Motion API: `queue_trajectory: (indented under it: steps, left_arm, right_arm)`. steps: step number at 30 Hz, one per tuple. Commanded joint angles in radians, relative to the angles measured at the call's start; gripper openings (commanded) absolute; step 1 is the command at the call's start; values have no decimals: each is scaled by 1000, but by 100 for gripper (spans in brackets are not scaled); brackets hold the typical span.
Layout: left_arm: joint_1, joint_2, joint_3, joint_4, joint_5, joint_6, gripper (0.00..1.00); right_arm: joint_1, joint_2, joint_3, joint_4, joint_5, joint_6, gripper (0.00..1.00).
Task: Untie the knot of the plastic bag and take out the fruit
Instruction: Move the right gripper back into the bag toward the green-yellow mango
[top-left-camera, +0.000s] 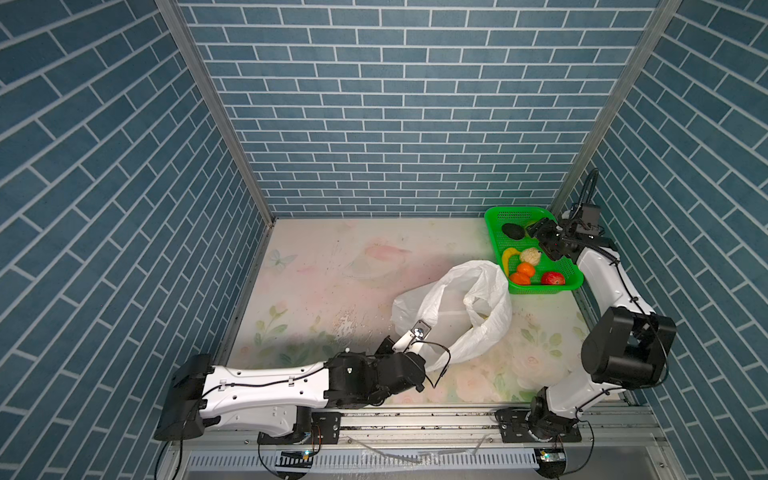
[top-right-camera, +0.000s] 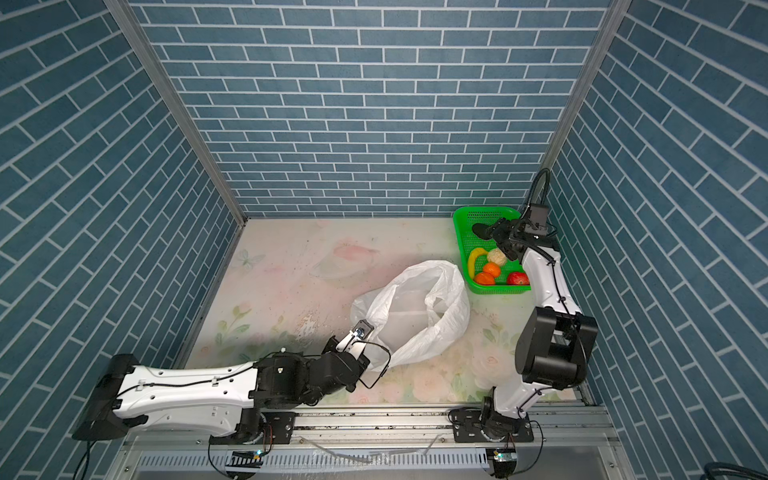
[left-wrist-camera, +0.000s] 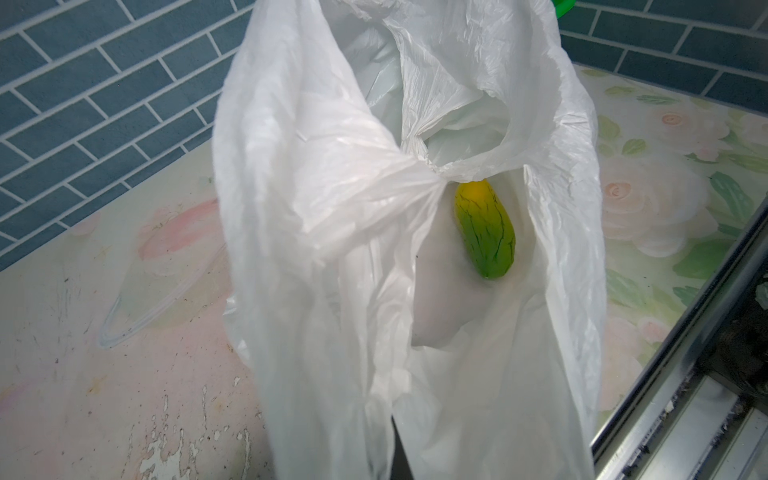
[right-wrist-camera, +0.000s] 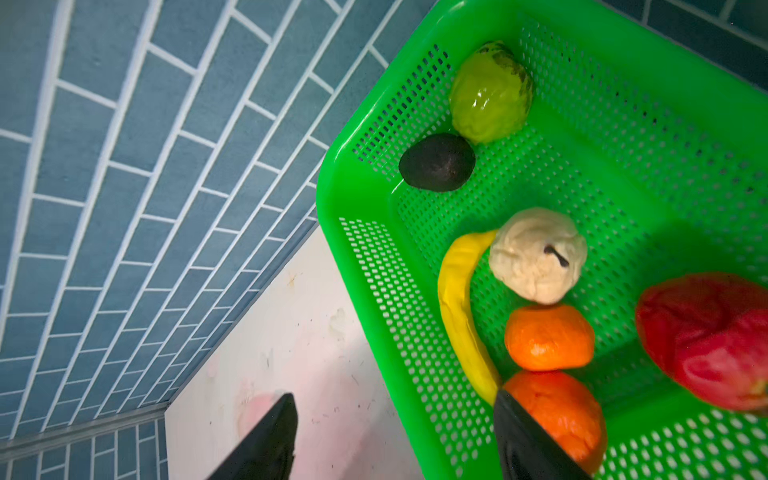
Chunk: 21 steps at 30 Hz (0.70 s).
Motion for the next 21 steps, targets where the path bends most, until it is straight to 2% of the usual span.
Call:
queue_trajectory:
  steps: [1,7,13,16,21]
  left_arm:
    - [10,1,17,14,7,26,0]
    - [10,-2,22,29,11,46,0]
    - [10,-2,30,58,5,75,0]
    - [9,1,32,72,8,86,0]
    - [9,1,30,98,15,97,0]
  right_arm:
    - [28,-105,-76,-83,-49,-41,74]
    - [185,-300,-127,-270,-80,-52,74]
    - [401,-474,-188,-378,-42,65,73]
    - [508,-502,-196,-400,-4,106,72]
    - [667,-457,-202,-429,83,98,70]
